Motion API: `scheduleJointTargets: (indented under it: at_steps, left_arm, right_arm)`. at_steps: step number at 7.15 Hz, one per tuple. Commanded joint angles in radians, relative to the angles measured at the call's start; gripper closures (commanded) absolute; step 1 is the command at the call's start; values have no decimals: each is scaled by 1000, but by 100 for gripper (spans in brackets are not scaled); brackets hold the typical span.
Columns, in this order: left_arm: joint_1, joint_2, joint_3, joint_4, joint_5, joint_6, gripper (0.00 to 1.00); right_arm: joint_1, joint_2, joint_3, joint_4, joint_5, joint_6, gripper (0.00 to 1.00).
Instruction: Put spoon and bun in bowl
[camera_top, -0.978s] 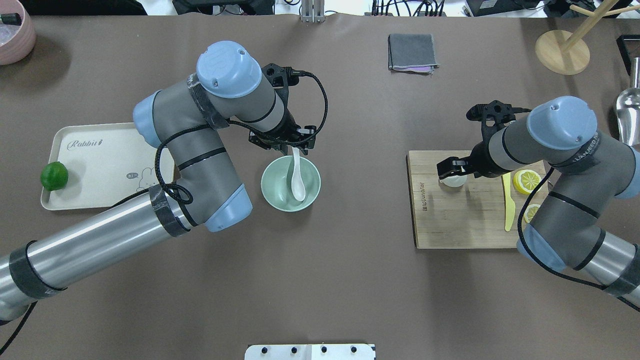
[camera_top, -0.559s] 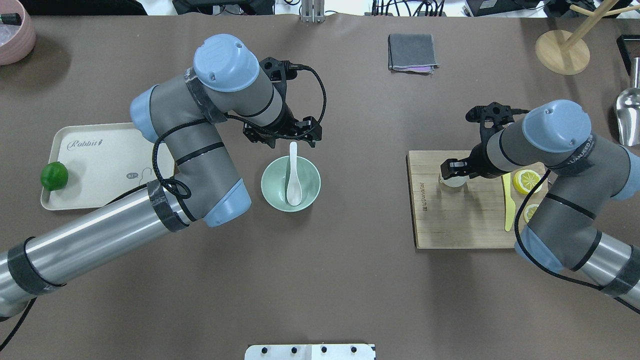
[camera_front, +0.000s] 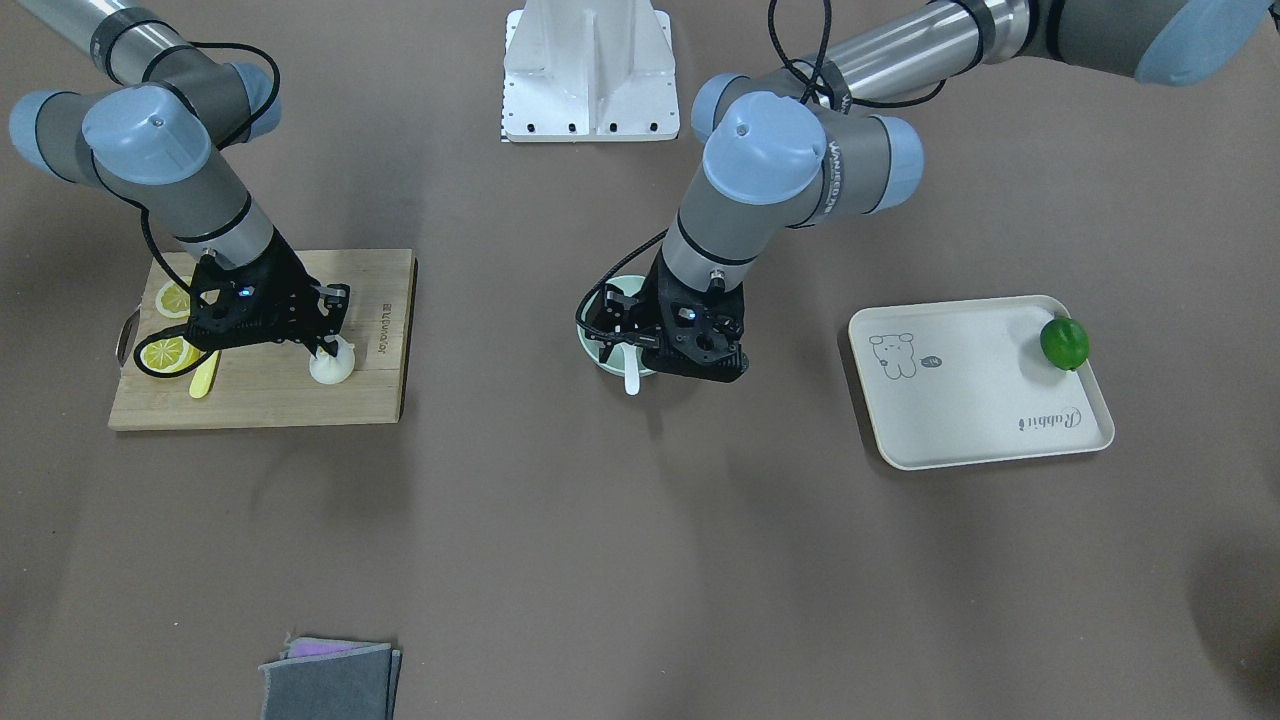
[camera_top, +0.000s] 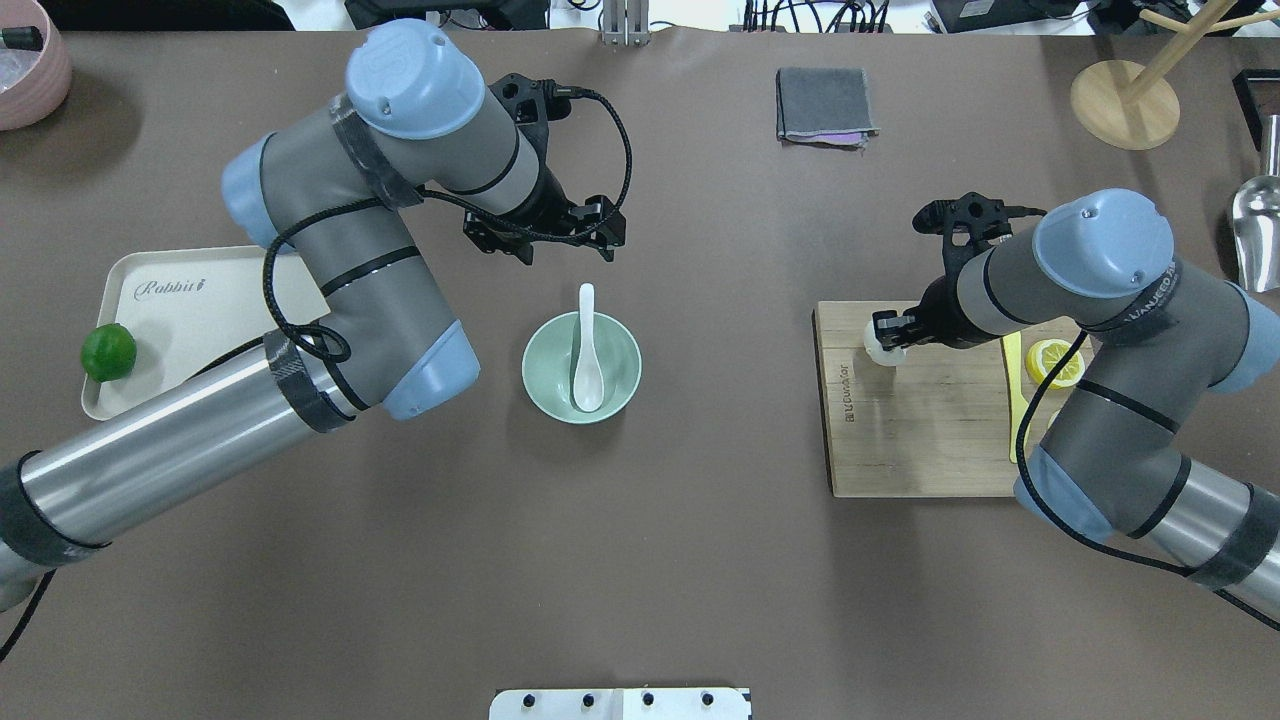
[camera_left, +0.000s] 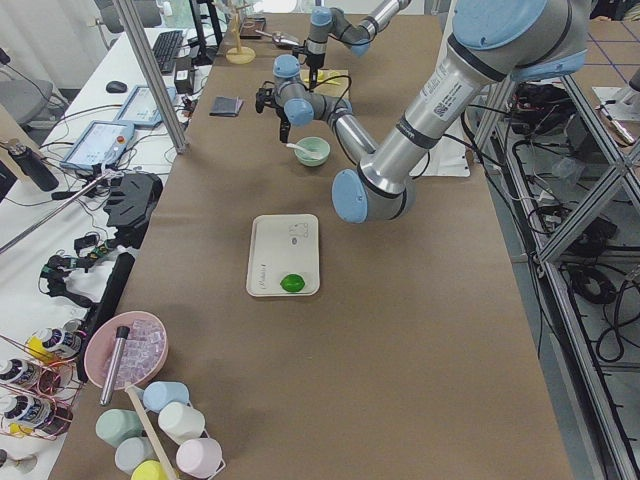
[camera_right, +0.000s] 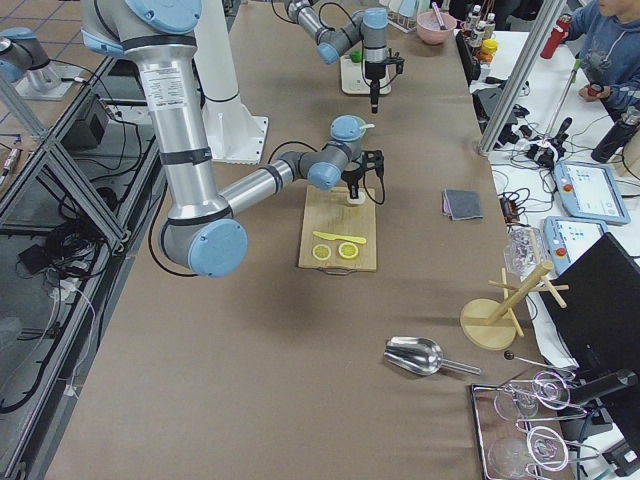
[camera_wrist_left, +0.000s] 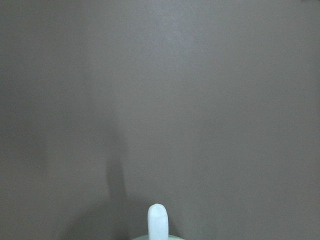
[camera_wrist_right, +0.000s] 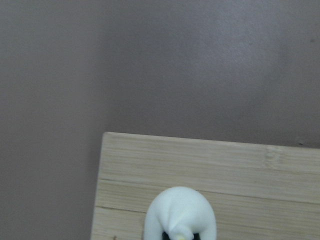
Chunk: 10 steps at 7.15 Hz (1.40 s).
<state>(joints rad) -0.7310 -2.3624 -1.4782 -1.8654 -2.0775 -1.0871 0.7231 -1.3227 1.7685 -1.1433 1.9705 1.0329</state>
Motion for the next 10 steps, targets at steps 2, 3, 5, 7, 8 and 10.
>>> scheduleJointTargets:
  at_steps: [2,3,5,7,8,10]
  left_arm:
    - [-207,258,-169,5,-212,282,3]
    - [-270,322,-175,3,-257,380,3]
    - [-352,388,-172,5,-297,504,3]
    - [-367,403,-171,6,-303,527,3]
    - [-370,403,-169,8,-302,529,3]
    - [-370,404,-168,23,-302,529,3]
  right_arm:
    - [-84,202,14,-83,-83,210,100]
    - [-159,315,9,-184,-176,289,100]
    - [-249,483,-44,-257,-266,377,100]
    - [-286,597,-180,-247,-335,397,91]
    - [-287,612,-211,-243,-337,395,75]
    - [-289,602,-204,-242,-337,398,1]
